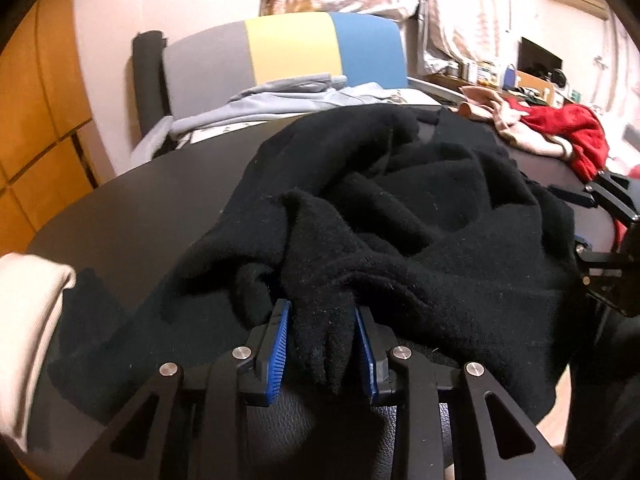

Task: Fold clothes

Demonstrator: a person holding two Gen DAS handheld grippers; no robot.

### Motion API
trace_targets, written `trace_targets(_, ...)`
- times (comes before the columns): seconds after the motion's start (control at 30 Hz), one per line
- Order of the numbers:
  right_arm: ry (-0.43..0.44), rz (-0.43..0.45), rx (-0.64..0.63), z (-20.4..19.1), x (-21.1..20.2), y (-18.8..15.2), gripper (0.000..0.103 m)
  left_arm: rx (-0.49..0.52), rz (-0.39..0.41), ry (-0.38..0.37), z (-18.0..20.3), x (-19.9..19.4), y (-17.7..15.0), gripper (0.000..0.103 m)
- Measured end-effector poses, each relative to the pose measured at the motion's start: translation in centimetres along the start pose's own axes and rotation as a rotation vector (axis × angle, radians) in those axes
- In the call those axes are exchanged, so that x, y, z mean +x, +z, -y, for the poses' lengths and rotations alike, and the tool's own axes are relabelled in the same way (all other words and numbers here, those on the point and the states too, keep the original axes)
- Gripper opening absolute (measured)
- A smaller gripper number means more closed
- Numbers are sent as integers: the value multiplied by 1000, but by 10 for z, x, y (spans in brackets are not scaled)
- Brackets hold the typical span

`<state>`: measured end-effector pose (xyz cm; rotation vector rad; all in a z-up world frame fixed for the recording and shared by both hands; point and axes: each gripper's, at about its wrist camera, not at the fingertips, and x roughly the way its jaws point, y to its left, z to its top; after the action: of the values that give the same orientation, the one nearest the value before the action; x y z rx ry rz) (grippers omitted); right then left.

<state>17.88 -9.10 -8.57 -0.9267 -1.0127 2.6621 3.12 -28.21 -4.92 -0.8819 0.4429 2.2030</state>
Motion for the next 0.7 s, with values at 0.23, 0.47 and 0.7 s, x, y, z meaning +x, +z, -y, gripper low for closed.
trace_targets(0.23, 34, 46, -88, -17, -1, 9, 34, 121, -30, -40, -1, 1, 10, 71)
trace_targets(0.47, 303, -30, 472, 42, 21, -8, 6, 148, -29, -61, 14, 7, 11, 42)
trace_targets(0.7, 547, 8, 1162, 126, 42, -35, 5, 85, 105, -31, 25, -24, 37, 18)
